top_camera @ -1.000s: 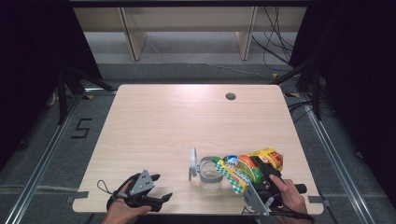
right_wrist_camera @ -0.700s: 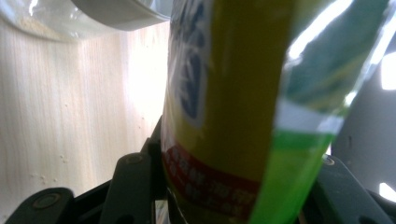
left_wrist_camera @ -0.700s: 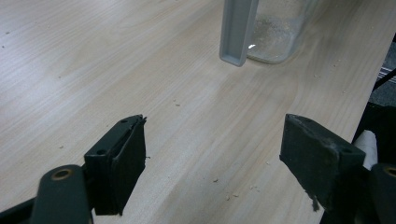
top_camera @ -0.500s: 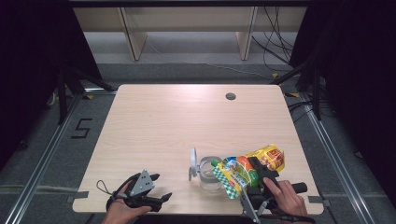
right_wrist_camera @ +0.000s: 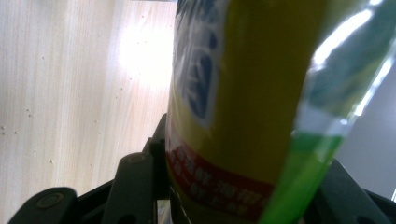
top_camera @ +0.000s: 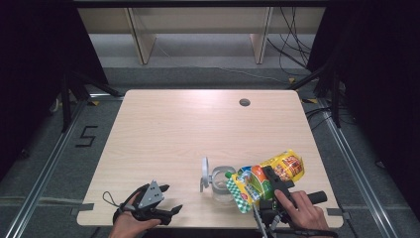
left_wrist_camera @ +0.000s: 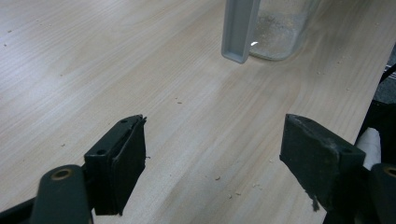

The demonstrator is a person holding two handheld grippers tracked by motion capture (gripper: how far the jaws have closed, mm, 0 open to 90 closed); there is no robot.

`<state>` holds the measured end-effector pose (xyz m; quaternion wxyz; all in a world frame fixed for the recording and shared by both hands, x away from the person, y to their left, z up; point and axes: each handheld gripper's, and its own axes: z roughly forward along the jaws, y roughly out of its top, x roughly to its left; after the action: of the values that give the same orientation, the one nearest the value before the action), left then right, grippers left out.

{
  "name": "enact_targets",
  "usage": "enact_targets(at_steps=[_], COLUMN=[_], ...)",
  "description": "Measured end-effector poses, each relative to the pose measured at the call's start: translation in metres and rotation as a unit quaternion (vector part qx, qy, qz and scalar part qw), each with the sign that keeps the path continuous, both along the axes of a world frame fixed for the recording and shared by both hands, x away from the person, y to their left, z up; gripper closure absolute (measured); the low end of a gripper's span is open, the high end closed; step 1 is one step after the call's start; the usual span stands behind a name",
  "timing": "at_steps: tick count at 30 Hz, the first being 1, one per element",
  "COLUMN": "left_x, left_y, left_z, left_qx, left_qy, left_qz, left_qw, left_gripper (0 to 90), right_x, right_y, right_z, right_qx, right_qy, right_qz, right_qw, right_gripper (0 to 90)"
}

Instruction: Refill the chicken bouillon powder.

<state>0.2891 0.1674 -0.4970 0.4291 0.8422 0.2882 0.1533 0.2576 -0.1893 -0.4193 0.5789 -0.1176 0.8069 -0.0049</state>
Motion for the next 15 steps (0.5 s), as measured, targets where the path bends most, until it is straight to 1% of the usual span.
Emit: enact_targets(at_steps=[1, 2, 3, 4, 5, 6, 7, 8, 9, 10, 11, 13, 14, 15], left_x=[0.0001, 0.0011, 0.0008, 0.0008, 0.0011, 0.0006, 0.0013, 0.0014, 0.0017, 0.0015, 0.0021, 0.0014, 0.0008, 0.0009], left_y=[0.0001, 0.0014, 0.0004, 0.0005, 0.0008, 0.0009, 0.0020, 0.0024, 0.0024, 0.0019, 0.0023, 0.0016, 0.0005, 0.0003], left_z=[0.0001, 0.0005, -0.0008, -0.0009, -0.0010, -0.0006, -0.0001, 0.0000, 0.0000, -0.0003, -0.0002, -0.0006, -0.0007, -0.0010], left_qx=[0.001, 0.011, 0.000, 0.001, 0.003, 0.004, 0.011, 0.012, 0.014, 0.008, 0.014, 0.010, 0.005, 0.006], left_qy=[0.001, -0.003, -0.005, -0.005, -0.006, -0.006, -0.008, -0.008, -0.010, -0.008, -0.011, -0.004, -0.001, -0.005], left_qz=[0.000, -0.003, -0.001, -0.001, 0.000, 0.003, 0.000, 0.001, 0.003, 0.003, 0.002, -0.003, 0.001, 0.000], left_qw=[1.0000, 0.9999, 1.0000, 1.0000, 1.0000, 1.0000, 0.9999, 0.9999, 0.9998, 0.9999, 0.9998, 0.9999, 1.0000, 1.0000], left_gripper=[21.7, 21.7, 21.7, 21.7, 21.7, 21.7, 21.7, 21.7, 21.7, 21.7, 21.7, 21.7, 21.7, 21.7], right_x=[0.0001, -0.0003, 0.0001, 0.0009, 0.0003, 0.0008, 0.0009, 0.0012, 0.0007, 0.0004, 0.0003, 0.0007, 0.0009, 0.0001], right_y=[0.0003, 0.0001, 0.0006, 0.0007, 0.0011, 0.0015, 0.0028, 0.0034, 0.0037, 0.0033, 0.0031, 0.0037, 0.0036, 0.0023], right_z=[-0.0005, -0.0034, -0.0036, -0.0051, -0.0051, -0.0043, -0.0022, -0.0017, -0.0015, -0.0020, -0.0019, -0.0006, -0.0015, -0.0037], right_qx=[-0.007, -0.005, -0.011, -0.015, -0.013, -0.020, -0.034, -0.036, -0.039, -0.038, -0.042, -0.058, -0.059, -0.045], right_qy=[-0.001, -0.006, -0.010, -0.012, -0.010, -0.012, -0.015, -0.023, -0.020, -0.019, -0.021, -0.027, -0.026, -0.025], right_qz=[0.000, -0.003, -0.001, 0.005, 0.001, 0.008, 0.015, 0.022, 0.016, 0.014, 0.014, 0.020, 0.019, 0.010], right_qw=[1.0000, 1.0000, 0.9999, 0.9998, 0.9999, 0.9997, 0.9992, 0.9988, 0.9989, 0.9990, 0.9988, 0.9978, 0.9977, 0.9986], right_gripper=[56.0, 56.0, 56.0, 56.0, 56.0, 56.0, 56.1, 56.1, 56.1, 56.1, 56.1, 56.1, 56.1, 56.1])
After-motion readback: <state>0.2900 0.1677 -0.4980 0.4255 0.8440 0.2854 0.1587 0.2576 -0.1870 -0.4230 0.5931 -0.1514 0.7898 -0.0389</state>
